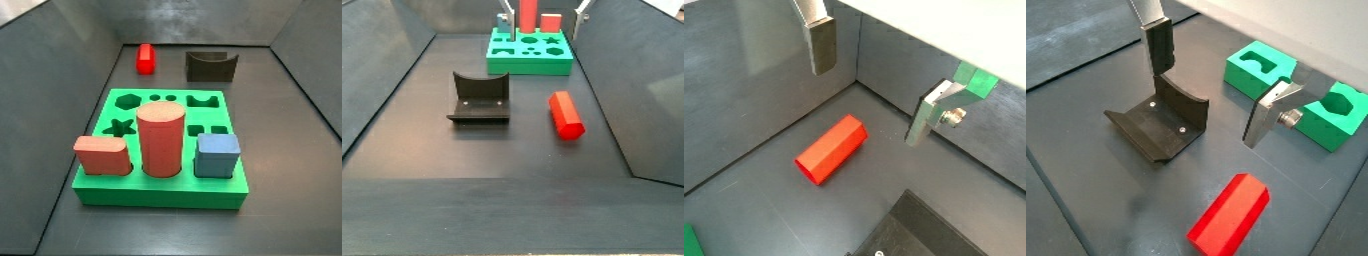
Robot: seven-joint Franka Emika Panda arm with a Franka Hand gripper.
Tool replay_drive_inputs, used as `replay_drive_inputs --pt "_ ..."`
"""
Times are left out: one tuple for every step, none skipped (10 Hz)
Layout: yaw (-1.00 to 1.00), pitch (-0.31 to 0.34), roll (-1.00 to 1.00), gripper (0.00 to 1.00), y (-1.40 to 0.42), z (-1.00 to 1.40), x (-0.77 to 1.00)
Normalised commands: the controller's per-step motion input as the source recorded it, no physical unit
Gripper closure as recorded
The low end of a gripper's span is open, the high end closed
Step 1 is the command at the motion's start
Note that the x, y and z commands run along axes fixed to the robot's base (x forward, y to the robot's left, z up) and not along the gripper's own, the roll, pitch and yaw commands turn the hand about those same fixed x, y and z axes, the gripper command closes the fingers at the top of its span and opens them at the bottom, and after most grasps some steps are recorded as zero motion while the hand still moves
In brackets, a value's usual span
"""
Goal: Pick up the hexagon object. Move up. Place the hexagon object on the fixture. Regrasp the hexagon object. Move to above the board. Insert the hexagon object.
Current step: Pick up the hexagon object.
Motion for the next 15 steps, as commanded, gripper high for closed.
replay_drive_inputs --pt "-0.01 -0.034 -0.01 0.0 0.06 -0.1 0.02" --pt "0.0 -0.09 0.03 0.0 0.13 -0.56 -0.02" --pt "0.0 -0.179 0.03 0.0 0.13 -0.72 -0.13" --pt "0.0 -0.17 0.03 0.0 0.13 -0.7 -0.14" --pt "0.0 -0.183 0.02 0.0 0.14 -0.67 -0.15" --pt "0.0 -0.207 0.02 0.0 0.12 -0.67 -0.14" --pt "0.0 -0.21 0.02 0.0 0.16 -0.69 -0.15" --pt "0.0 -0.214 0.02 0.0 0.18 -0.72 -0.08" --pt "0.01 -0.203 0.06 0.0 0.13 -0.7 -0.12" --pt "0.02 -0.243 0.0 0.0 0.13 -0.58 -0.14" --pt "0.05 -0.201 0.04 0.0 0.04 -0.6 -0.08" --pt "0.06 -0.197 0.08 0.0 0.05 -0.66 -0.21" --pt "0.06 -0.171 0.09 0.0 0.06 -0.64 -0.21" --pt "0.05 -0.164 0.09 0.0 0.07 -0.6 -0.22" --pt "0.03 -0.174 0.07 0.0 0.04 -0.58 -0.21"
